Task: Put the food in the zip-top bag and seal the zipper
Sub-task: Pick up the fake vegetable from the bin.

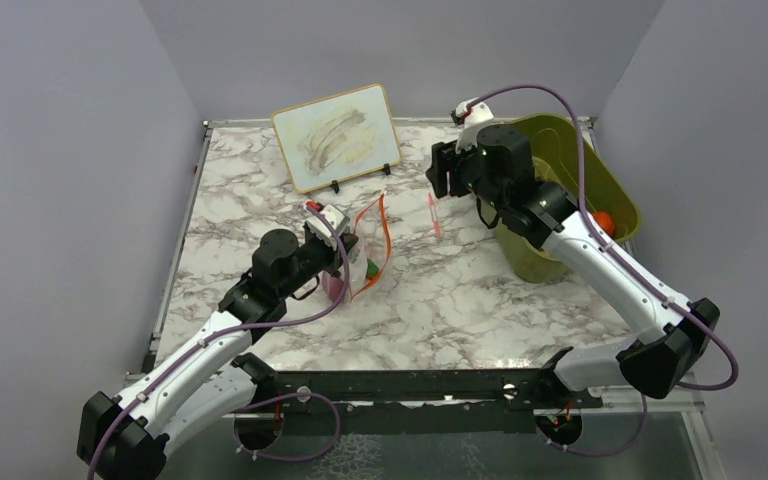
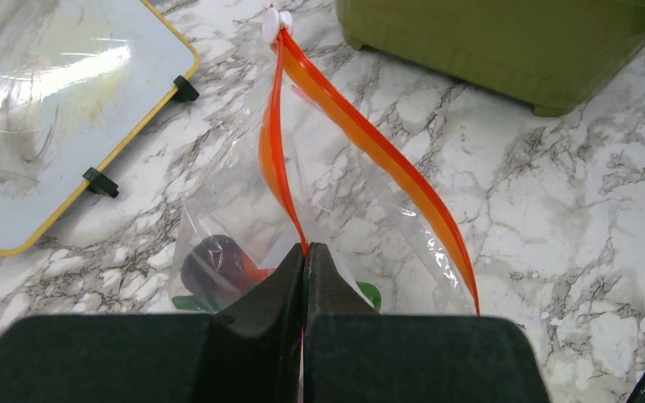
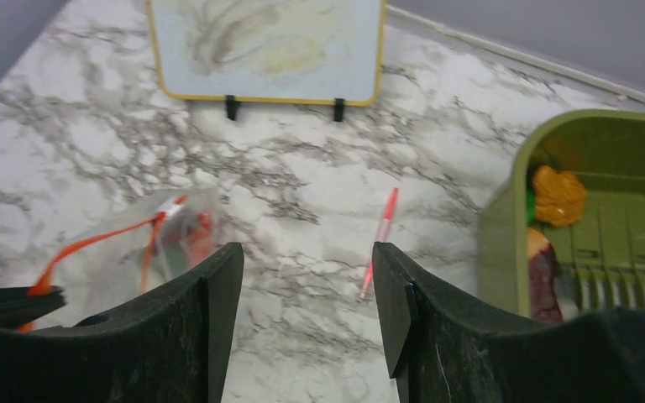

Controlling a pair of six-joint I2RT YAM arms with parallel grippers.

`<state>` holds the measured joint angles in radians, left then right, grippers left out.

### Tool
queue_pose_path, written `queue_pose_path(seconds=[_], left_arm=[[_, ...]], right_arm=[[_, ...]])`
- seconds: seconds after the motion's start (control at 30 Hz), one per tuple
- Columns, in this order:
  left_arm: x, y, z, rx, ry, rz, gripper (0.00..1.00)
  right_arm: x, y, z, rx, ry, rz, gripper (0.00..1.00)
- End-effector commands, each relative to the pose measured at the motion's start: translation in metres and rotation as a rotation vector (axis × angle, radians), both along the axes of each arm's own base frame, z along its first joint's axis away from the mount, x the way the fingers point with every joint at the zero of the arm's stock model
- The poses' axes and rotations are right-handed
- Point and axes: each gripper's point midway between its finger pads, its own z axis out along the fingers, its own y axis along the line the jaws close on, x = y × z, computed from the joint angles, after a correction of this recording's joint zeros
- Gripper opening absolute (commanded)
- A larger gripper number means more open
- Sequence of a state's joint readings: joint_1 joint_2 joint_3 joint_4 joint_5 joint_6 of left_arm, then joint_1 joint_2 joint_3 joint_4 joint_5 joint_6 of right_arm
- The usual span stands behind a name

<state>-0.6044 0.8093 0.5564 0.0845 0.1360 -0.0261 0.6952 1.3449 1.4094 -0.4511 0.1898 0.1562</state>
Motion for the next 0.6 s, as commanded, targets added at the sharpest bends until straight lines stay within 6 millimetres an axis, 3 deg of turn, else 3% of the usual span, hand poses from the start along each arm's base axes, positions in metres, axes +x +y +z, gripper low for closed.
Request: queue_pose_path(seconds=[0.0, 0.23, 0.4, 0.57], left_arm=[[-0.003, -0.008, 0.012, -0.022, -0.065, -0.053, 0.0], [-0.005, -0.009, 0.011, -0.018, -0.065, -0.067, 0.0], [-0.003, -0.008, 0.007, -0.009, -0.064, -0.056, 0.0], [-0.001, -0.011, 0.003, -0.007, -0.047, -0.062, 0.0]], right_arm=[[0.025, -0.04, -0.022, -0.142, 0.037, -0.093, 0.57], [0.07, -0.12, -0.045, -0.257, 0.093, -0.295, 0.51], [0.086, -0.173, -0.075, -0.348, 0.17, -0.417, 0.5], [0.097, -0.211, -0.097, -0.282, 0.265, -0.428, 0.54]])
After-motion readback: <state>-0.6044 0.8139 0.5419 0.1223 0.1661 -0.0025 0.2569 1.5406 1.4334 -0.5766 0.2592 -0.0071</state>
